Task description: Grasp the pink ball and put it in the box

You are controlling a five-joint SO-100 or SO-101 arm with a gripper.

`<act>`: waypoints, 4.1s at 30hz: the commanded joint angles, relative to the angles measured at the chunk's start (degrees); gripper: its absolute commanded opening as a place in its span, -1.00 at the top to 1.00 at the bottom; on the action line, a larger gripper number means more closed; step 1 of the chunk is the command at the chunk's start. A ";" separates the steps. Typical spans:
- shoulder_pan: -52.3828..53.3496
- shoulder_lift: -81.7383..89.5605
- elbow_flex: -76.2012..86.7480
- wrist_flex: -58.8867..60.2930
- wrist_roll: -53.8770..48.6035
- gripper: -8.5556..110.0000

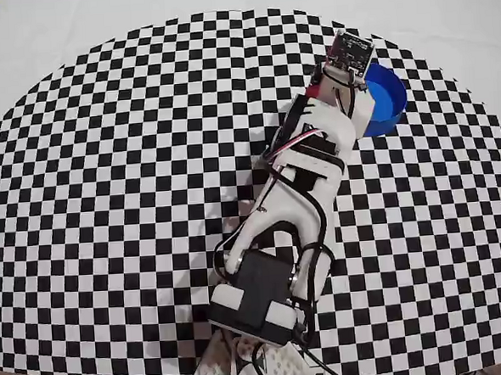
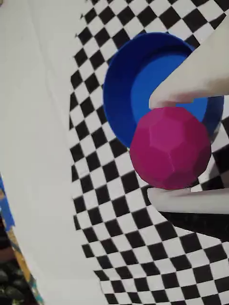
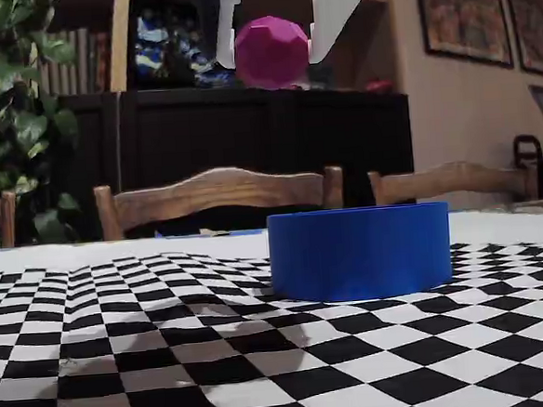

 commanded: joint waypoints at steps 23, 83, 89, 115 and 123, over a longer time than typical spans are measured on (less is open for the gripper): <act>4.57 -1.93 -3.34 -0.97 -0.53 0.85; 5.45 -30.59 -27.69 -0.97 -0.53 0.85; 5.45 -32.26 -29.44 -0.97 -0.53 0.85; 5.71 -36.12 -33.13 -0.97 -0.53 0.85; 5.71 -36.39 -33.40 -0.97 -0.53 0.85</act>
